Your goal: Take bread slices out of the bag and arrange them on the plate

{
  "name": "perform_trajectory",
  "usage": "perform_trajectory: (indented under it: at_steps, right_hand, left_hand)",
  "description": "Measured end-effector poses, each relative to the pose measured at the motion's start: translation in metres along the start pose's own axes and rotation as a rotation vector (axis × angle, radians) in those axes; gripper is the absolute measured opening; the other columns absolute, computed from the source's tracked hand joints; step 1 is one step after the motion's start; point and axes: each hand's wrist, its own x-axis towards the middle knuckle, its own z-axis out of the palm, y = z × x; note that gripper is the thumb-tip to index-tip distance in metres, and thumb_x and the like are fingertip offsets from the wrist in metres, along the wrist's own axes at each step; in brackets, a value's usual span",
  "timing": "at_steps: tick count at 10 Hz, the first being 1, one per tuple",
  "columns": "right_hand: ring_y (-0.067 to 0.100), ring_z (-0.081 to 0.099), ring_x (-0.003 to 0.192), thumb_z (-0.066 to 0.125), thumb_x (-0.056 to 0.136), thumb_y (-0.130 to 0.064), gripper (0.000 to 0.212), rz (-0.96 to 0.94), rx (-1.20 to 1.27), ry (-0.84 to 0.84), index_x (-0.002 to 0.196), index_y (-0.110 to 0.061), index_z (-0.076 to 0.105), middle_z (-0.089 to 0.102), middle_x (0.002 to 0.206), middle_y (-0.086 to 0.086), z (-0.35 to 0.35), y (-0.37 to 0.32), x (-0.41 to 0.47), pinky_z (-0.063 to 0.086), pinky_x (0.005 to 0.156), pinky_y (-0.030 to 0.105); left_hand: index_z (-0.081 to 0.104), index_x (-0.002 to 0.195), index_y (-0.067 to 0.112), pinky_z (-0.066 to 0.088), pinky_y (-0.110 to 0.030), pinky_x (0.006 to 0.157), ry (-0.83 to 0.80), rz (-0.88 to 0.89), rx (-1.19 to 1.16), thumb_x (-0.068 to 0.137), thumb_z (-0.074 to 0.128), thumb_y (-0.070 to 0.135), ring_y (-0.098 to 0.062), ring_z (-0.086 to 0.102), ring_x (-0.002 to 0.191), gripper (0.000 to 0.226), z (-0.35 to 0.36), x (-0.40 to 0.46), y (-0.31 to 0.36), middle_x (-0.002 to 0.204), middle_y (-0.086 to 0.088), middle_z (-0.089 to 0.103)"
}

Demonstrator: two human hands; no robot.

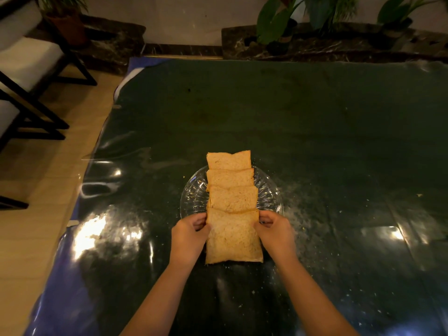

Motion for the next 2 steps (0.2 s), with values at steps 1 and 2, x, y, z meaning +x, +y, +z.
perform_trajectory:
  at_steps: [1,2]
  right_hand:
    - [0.0,0.059,0.075,0.066,0.077,-0.009,0.02,0.043,0.031,-0.045,0.091,-0.023,0.07,0.064,0.081,-0.011,-0.0037,-0.0005,0.0032,0.051,0.07,0.026]
    - [0.009,0.063,0.081,0.066,0.076,-0.009,0.021,0.084,0.064,-0.061,0.093,-0.022,0.069,0.064,0.081,-0.01,-0.0074,-0.0025,0.0025,0.055,0.078,0.038]
  left_hand:
    - [0.068,0.105,0.01,0.048,-0.021,0.079,-0.086,-0.05,-0.02,0.076,0.069,0.002,-0.006,0.063,0.082,0.03,-0.0056,0.0067,0.0001,0.096,-0.001,0.07]
    - [0.067,0.105,0.012,0.049,-0.02,0.076,-0.133,-0.101,-0.06,0.075,0.07,0.005,-0.01,0.065,0.084,0.031,-0.0121,0.0093,0.0031,0.094,-0.001,0.07]
